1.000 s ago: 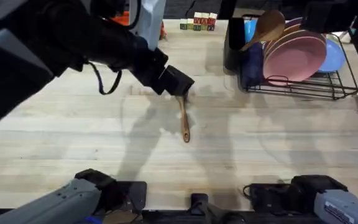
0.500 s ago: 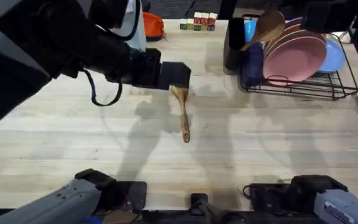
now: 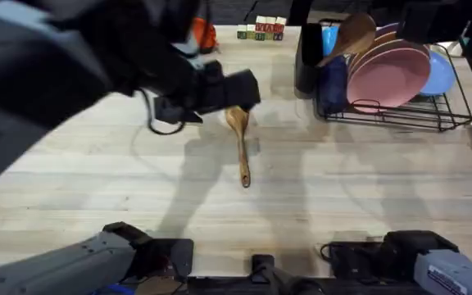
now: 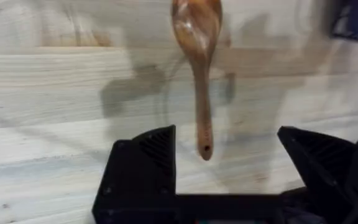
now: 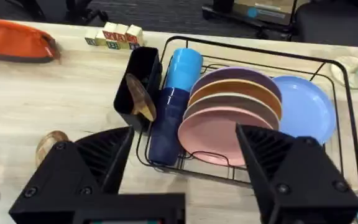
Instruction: Pick up the spoon on the table one by one and put them onto the rack
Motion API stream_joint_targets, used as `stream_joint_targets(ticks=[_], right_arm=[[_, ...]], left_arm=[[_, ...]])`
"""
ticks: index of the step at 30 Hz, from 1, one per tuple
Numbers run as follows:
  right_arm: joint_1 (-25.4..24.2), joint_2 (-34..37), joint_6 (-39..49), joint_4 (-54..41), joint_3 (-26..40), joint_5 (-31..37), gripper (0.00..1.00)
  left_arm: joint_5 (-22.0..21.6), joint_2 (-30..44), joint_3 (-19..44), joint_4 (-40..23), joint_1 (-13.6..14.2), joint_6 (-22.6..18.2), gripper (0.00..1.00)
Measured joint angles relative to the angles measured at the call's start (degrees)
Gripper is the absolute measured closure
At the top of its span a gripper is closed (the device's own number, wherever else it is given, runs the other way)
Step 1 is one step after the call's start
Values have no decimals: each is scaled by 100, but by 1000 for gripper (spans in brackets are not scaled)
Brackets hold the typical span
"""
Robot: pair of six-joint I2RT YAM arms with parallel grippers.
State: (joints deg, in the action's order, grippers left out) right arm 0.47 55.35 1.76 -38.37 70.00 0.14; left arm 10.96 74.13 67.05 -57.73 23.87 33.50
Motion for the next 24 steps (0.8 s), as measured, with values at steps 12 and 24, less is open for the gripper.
stream_joint_targets(ticks=[12,24], right_arm=[[2,0,0,0,0,0,9],[0,0,0,0,0,0,8]], left_arm=[[-799,1160,0,453,1002,161,7],[-927,2525,0,825,1000,214,4]])
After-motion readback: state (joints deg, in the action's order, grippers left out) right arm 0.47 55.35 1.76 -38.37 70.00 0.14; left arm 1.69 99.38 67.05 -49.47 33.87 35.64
